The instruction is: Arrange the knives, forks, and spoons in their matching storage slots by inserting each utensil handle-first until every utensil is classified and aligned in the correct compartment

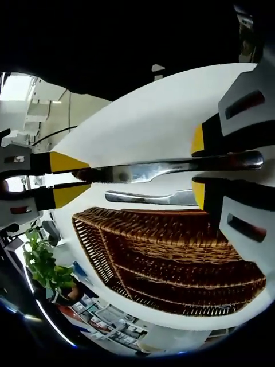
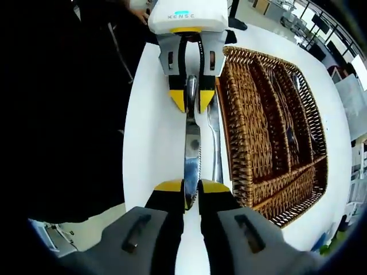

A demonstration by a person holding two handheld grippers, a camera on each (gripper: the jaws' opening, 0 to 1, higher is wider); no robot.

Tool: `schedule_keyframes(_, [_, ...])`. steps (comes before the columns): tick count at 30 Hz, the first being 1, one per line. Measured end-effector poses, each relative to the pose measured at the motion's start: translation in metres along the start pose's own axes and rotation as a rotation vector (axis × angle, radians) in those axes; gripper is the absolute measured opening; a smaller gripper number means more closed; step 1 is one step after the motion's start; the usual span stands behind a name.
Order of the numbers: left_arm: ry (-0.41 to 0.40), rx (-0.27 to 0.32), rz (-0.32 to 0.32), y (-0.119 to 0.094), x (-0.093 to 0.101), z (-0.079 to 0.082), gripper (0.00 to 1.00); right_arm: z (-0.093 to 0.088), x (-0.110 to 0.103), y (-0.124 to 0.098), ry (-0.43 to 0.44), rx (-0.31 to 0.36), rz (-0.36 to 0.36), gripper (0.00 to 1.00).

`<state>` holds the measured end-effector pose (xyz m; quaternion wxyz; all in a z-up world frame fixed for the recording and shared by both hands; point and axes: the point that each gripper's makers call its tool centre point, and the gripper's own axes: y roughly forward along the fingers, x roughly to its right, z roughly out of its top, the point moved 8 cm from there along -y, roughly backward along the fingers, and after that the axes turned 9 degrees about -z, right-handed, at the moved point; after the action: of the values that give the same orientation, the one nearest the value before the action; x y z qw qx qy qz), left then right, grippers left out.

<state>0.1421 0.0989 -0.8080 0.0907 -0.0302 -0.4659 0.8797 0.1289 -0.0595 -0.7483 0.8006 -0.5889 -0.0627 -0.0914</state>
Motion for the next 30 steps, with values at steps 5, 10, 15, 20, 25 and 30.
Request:
schedule_keyframes(5, [-0.017, -0.001, 0.000, -0.001, 0.000, 0.001, 0.08, 0.000, 0.000, 0.000, 0.000, -0.001, -0.001, 0.07])
schedule_keyframes(10, [-0.043, -0.011, -0.002, -0.002, 0.003, 0.003, 0.07, -0.001, 0.000, 0.000, 0.010, 0.006, 0.002, 0.07])
schedule_keyframes(15, [-0.074, -0.018, 0.003, -0.011, 0.002, 0.008, 0.06, -0.004, -0.001, 0.000, 0.012, 0.023, -0.015, 0.08])
schedule_keyframes(20, [-0.081, -0.029, -0.007, -0.014, 0.006, 0.013, 0.06, -0.009, -0.005, 0.001, 0.021, 0.040, -0.019, 0.09])
schedule_keyframes(25, [-0.088, -0.039, -0.006, -0.018, 0.010, 0.014, 0.06, -0.009, -0.007, -0.002, 0.039, 0.078, -0.027, 0.10])
schedule_keyframes(30, [-0.086, -0.046, -0.008, -0.022, 0.012, 0.016, 0.06, -0.011, -0.009, -0.007, 0.111, 0.138, -0.053, 0.26])
